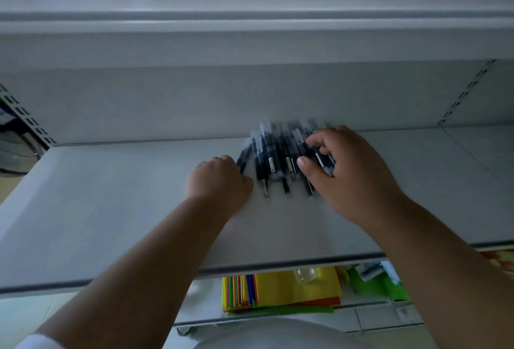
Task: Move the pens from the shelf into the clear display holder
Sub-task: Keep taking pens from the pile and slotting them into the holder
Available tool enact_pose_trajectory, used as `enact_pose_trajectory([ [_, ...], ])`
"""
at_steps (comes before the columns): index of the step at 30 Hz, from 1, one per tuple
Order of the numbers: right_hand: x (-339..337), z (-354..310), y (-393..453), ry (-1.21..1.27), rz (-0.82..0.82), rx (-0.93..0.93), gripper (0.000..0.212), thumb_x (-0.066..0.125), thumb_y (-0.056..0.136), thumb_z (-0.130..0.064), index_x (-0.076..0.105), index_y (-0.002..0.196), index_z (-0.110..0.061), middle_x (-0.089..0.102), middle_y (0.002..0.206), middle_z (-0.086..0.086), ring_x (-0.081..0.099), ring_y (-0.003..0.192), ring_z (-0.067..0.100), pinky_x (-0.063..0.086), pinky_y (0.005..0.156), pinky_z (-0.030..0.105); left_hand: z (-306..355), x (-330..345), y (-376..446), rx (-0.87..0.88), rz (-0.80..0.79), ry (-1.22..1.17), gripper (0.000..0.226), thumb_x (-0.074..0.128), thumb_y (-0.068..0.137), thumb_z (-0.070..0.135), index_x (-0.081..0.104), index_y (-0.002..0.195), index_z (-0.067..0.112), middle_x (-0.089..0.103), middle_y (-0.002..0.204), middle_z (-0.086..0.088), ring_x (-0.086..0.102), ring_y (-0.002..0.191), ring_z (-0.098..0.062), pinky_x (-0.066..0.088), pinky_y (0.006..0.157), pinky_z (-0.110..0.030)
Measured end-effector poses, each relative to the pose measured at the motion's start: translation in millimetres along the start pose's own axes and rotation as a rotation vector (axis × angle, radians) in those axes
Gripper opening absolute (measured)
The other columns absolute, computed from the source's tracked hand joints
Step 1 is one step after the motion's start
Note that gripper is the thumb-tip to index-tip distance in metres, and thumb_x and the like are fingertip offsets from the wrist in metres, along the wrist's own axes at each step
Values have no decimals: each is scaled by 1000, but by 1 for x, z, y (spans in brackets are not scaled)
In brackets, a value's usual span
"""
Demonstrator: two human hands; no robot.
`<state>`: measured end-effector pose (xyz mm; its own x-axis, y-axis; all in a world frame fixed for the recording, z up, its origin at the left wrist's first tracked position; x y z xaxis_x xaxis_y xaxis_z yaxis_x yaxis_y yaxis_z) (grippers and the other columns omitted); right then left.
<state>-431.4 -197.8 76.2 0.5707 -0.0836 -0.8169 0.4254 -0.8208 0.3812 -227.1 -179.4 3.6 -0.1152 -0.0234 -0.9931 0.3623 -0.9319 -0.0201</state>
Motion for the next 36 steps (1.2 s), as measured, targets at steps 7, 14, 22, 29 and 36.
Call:
enact_pose_trajectory([
  [7,6,2,5,4,9,-4,33,62,90,-38,60,116,-18,60,111,-5,56,104,14,44,83,29,-6,-5,-5,33,-34,-100,27,42,95,33,42,73,18,46,72,-3,49,70,-26,34,56,-29],
  [14,31,5,12,56,-45,71,23,66,90,-35,61,107,-21,55,93,-15,48,77,-1,35,66,12,-23,-1,-39,43,99,-785,21,45,88,29,45,71,16,52,66,-7,45,59,-25,34,52,-35],
  [22,72,10,18,2,-162,227,16,66,89,-34,57,91,-21,60,79,-8,59,73,13,53,70,32,-20,-10,-73,133,-7,-1407,18,44,91,21,46,78,8,45,64,0,39,52,-19,40,50,-37],
  [29,81,6,30,-82,-285,296,19,61,92,-24,60,105,-10,66,86,4,65,79,23,56,76,39,-28,-9,-82,125,19,-1444,17,41,94,13,55,98,6,50,66,6,46,56,-15,43,57,-31],
  [36,65,13,22,236,-233,451,25,56,91,-15,66,108,1,70,92,21,69,82,34,57,71,45,-26,-9,-84,-11,-5,-1511,18,33,102,-2,50,98,2,51,66,-4,41,50,-19,37,46,-22],
])
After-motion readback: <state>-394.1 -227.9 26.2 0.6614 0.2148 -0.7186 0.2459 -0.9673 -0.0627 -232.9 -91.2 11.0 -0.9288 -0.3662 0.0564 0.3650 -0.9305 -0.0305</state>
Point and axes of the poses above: each hand's wrist, its own y-axis towards the middle knuckle, its own x-axis out of the palm, z = x × y, the point moved 6 cm from there along y, towards the middle knuckle
